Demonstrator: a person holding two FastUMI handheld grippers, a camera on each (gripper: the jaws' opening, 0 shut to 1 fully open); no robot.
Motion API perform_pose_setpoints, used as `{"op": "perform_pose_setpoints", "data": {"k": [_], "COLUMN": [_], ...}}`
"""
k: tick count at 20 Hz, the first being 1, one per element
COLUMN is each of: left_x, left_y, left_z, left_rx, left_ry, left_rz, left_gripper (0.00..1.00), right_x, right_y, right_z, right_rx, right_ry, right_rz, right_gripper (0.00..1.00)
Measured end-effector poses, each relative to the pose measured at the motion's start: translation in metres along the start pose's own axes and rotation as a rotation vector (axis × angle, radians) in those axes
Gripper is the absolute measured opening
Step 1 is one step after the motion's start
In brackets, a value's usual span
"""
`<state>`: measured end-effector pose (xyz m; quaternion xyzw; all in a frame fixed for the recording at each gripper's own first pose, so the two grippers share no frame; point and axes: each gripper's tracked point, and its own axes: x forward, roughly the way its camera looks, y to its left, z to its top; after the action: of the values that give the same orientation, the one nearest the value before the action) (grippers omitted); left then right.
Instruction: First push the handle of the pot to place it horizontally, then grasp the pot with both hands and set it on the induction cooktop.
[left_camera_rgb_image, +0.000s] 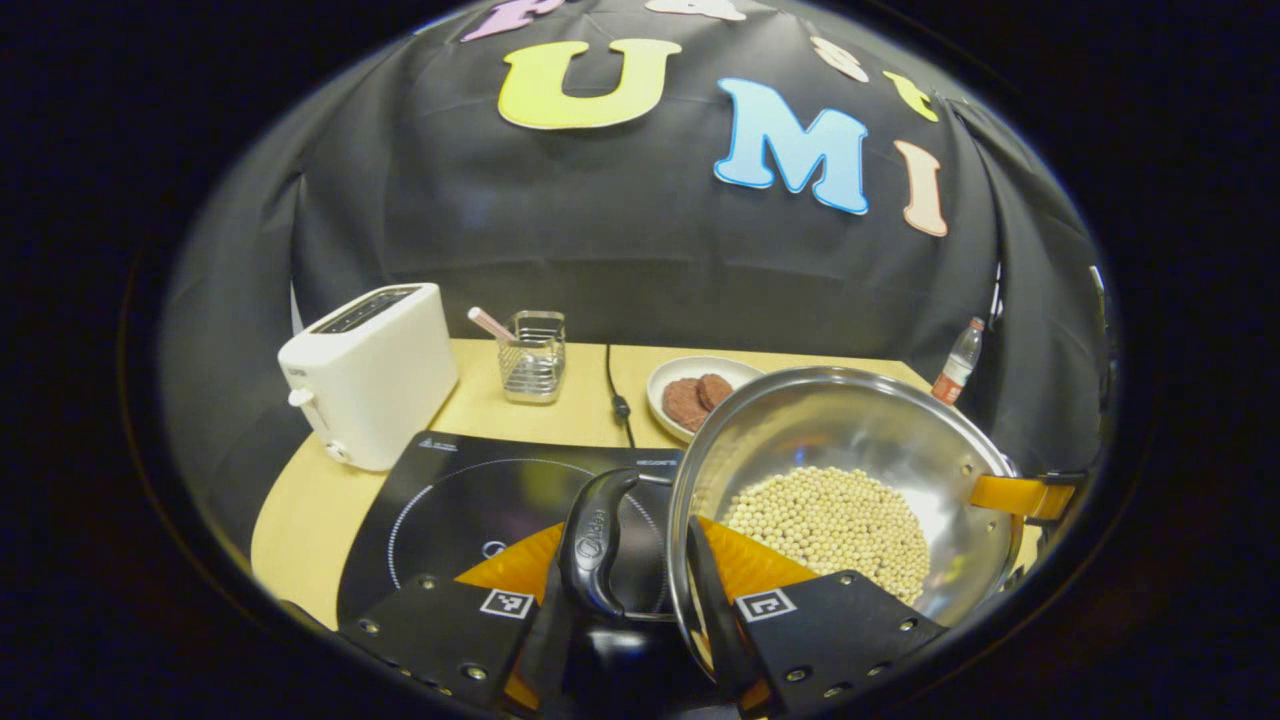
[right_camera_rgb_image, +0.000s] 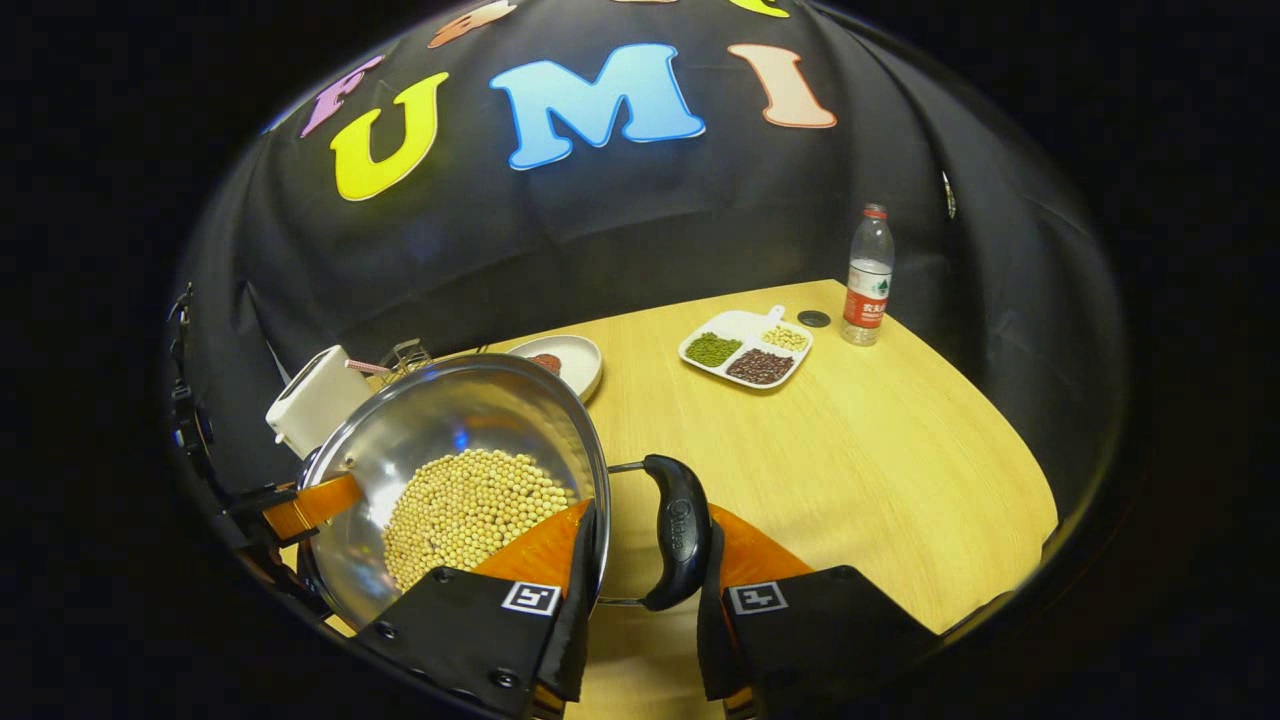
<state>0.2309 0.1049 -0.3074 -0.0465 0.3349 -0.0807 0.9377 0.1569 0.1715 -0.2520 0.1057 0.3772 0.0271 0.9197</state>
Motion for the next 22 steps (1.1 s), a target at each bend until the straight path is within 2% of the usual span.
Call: {"op": "perform_pose_setpoints", "data": {"k": [1,3,7,8,12,13,14,16,17,20,21,22], "left_x": [-0.002,-0.003,-0.006,-0.007,-0.007,-0.009,-0.008,-0.002,0.0,0.004,0.006,0.008], "left_y": [0.01,0.028,0.066,0.076,0.105,0.111,0.121,0.141,0.148,0.167,0.173,0.178], "left_z": [0.0,-0.002,-0.001,0.0,0.003,0.005,0.005,0.005,0.006,0.004,0.003,0.002], "left_rx": [-0.004,-0.018,-0.031,-0.03,-0.022,-0.021,-0.021,-0.019,-0.019,-0.01,-0.006,-0.004], "left_ry": [0.0,0.0,-0.002,-0.004,-0.001,-0.002,-0.003,0.002,0.004,0.01,0.013,0.015], "left_rz": [0.005,0.017,0.044,0.048,0.063,0.068,0.072,0.079,0.083,0.09,0.094,0.098], "left_gripper": [0.58,0.55,0.61,0.58,0.61,0.58,0.58,0.61,0.58,0.58,0.58,0.58], "right_x": [0.001,0.004,0.012,0.013,0.02,0.022,0.025,0.03,0.032,0.043,0.046,0.049], "right_y": [0.009,0.025,0.059,0.068,0.098,0.105,0.112,0.124,0.131,0.147,0.152,0.156], "right_z": [-0.001,-0.002,-0.005,-0.007,-0.011,-0.011,-0.012,-0.015,-0.015,-0.021,-0.023,-0.025], "right_rx": [-0.007,-0.018,-0.032,-0.03,-0.028,-0.023,-0.02,-0.017,-0.018,-0.022,-0.02,-0.021], "right_ry": [0.002,0.003,0.007,0.009,0.016,0.014,0.017,0.022,0.026,0.043,0.049,0.056], "right_rz": [0.005,0.016,0.04,0.045,0.056,0.061,0.065,0.072,0.076,0.09,0.093,0.095], "right_gripper": [0.47,0.43,0.43,0.43,0.43,0.47,0.43,0.47,0.47,0.43,0.47,0.43]}}
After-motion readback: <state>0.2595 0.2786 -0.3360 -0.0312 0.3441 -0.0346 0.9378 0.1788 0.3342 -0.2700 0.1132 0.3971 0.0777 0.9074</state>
